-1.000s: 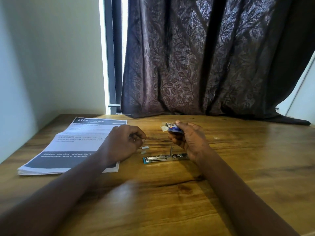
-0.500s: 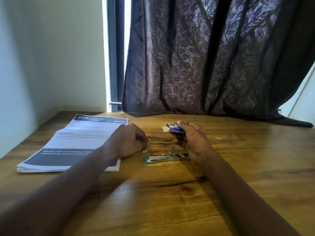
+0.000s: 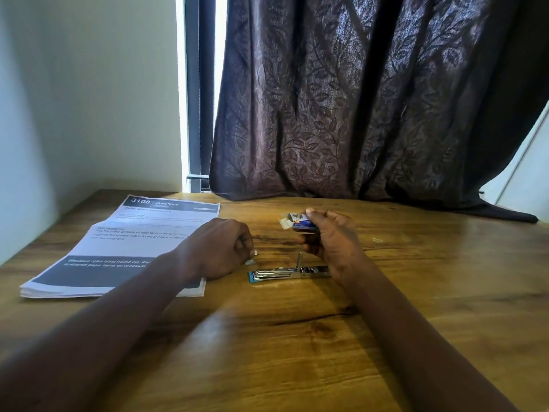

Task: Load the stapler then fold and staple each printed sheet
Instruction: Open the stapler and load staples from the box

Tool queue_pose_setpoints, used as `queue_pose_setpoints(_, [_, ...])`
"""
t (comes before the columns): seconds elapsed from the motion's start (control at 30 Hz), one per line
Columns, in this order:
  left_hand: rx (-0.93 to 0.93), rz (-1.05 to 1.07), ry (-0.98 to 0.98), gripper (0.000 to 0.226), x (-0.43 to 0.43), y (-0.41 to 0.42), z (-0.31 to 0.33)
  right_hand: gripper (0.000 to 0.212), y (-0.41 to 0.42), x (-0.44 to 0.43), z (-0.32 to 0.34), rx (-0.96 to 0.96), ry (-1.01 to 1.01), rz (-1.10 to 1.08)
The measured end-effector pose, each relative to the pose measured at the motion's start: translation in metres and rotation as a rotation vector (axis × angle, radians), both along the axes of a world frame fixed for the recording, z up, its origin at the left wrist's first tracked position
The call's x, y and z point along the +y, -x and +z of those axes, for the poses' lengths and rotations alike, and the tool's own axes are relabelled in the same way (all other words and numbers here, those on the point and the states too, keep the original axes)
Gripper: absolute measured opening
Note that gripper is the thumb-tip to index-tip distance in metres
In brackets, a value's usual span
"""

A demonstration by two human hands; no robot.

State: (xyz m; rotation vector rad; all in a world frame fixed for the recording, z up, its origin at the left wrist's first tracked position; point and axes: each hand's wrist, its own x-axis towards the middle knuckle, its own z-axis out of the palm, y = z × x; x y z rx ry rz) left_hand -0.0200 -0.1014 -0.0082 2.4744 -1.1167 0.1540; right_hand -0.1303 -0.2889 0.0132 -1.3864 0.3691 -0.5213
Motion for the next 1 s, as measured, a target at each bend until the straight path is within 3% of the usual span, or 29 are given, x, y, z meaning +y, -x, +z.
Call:
queue_pose_setpoints(0.2, [0.019, -0.026, 0.100, 0.009, 0.002, 0.001, 0.000, 0.014, -0.002, 0.001, -0.004, -0.020, 0.093, 0.014])
queue_pose_setpoints(0.4, [0.327, -0.096, 0.681, 0.013, 0.004, 0.012, 0.013, 0.014, -0.003, -0.001, -0.003, -0.022, 0.159, 0.036])
queue_pose_setpoints(0.5, [0.526, -0.107, 0.845, 0.012, 0.003, 0.021, 0.018, 0.018, -0.002, -0.001, -0.003, -0.038, 0.194, 0.056])
queue_pose_setpoints(1.0, [0.599, -0.052, 0.871, 0.011, -0.008, 0.034, 0.010, 0.029, 0.000, -0.002, 0.000, -0.082, 0.265, 0.201])
